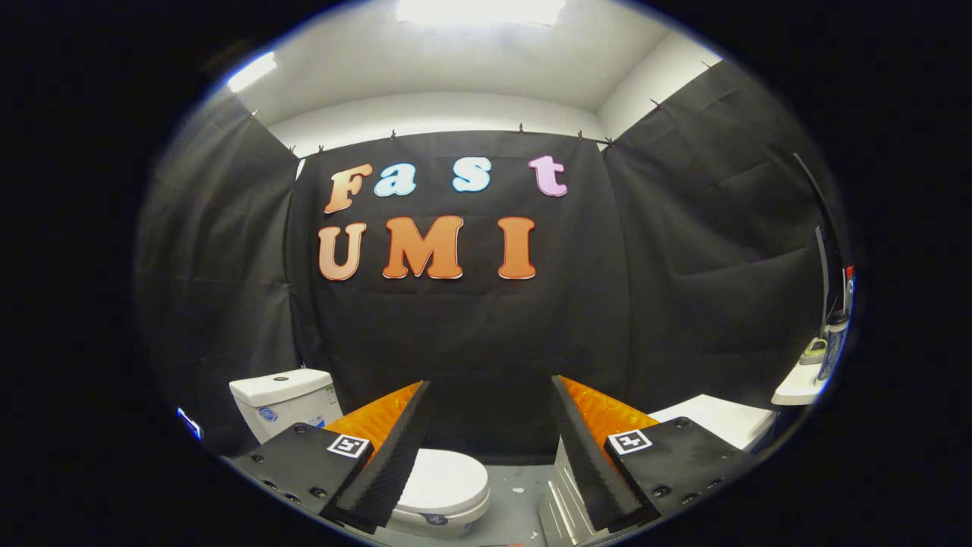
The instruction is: Open the toilet lid.
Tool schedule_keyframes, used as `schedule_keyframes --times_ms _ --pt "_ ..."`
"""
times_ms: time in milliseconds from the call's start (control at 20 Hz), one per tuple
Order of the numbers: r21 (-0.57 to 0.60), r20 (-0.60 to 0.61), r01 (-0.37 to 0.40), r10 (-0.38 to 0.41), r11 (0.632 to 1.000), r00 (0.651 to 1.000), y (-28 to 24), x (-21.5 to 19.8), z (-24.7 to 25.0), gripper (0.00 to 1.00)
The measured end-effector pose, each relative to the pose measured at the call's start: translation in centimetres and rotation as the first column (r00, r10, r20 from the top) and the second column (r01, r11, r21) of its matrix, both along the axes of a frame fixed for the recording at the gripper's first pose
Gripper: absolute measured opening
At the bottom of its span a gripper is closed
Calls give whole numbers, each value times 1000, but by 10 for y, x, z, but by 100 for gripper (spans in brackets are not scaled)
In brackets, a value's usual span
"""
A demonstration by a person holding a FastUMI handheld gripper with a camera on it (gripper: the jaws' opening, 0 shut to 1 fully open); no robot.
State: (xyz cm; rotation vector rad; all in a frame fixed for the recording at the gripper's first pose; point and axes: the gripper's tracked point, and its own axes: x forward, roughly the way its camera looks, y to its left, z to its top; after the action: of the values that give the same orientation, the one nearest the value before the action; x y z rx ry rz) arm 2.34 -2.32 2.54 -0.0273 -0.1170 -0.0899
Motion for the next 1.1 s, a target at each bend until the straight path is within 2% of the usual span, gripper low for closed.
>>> schedule_keyframes --times_ms 300,400,550,700,850,950,1100 --pt "-48 158 6 2 999 987 -5 67 72 98" --pt "-23 165 -18 21 1000 986 3 84 88 98" --pt "10 147 -53 51 999 988 19 99 81 98" --pt "67 89 -93 87 993 992 41 112 29 98" --pt "174 -8 -130 133 976 991 57 117 -52 98" --pt "254 -81 -138 163 957 983 66 120 -108 98" --pt "369 -118 -170 228 914 966 78 122 -167 98"
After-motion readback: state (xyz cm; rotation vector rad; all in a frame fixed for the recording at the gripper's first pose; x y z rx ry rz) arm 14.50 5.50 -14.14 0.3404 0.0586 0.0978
